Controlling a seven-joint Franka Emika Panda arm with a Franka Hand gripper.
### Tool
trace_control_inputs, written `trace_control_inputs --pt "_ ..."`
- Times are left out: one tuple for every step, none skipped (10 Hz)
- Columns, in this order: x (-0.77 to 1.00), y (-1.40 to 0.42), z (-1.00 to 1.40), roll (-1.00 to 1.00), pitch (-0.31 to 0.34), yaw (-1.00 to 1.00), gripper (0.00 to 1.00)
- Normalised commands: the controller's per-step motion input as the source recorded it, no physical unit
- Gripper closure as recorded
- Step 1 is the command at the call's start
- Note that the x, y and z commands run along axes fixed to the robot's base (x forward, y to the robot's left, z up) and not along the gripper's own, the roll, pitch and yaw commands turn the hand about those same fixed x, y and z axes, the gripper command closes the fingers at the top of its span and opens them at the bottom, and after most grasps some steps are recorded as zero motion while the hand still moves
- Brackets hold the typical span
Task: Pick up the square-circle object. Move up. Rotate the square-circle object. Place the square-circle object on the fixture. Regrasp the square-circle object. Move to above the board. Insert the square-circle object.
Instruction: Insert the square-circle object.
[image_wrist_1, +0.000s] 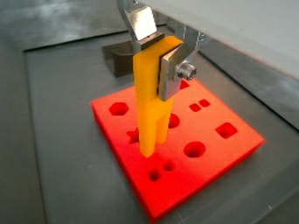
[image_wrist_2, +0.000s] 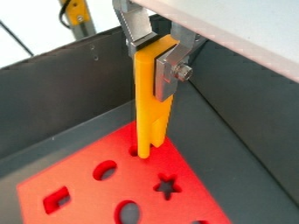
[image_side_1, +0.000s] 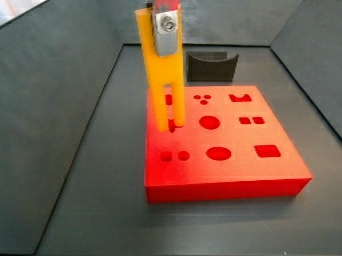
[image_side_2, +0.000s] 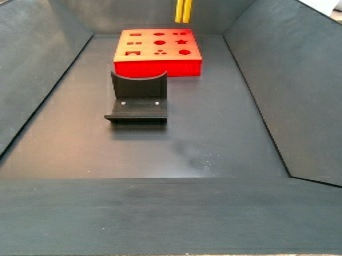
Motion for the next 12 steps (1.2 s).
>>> trace_control_inputs --pt "0.11 -0.44 -0.12 0.15 0.000 -0.59 1.00" --pt "0.00 -0.37 -0.25 0.04 0.000 -0.12 1.00" --pt "0.00 -0.28 -0.35 0.01 0.007 0.00 1.00" --pt "0.00 -0.07 -0.27 0.03 0.041 0.00 1.00" --pt "0.02 0.00 -0.35 0.07 0.139 0.00 1.00" --pt "0.04 0.00 -0.41 0.15 0.229 0.00 1.00" --pt "0.13 0.00 -0.33 0.14 0.213 0.00 1.00" --pt "0.35 -0.05 -0.25 0.16 0.213 0.00 1.00" --pt "0.59 0.00 -0.13 0.12 0.110 -0.07 1.00" --pt "0.56 0.00 -0.07 0.08 0.060 -0.15 1.00" --pt "0.58 0.00 -0.07 0.09 0.064 -0.19 1.00" --pt "0.52 0.00 -0.08 0.08 0.029 -0.19 1.00"
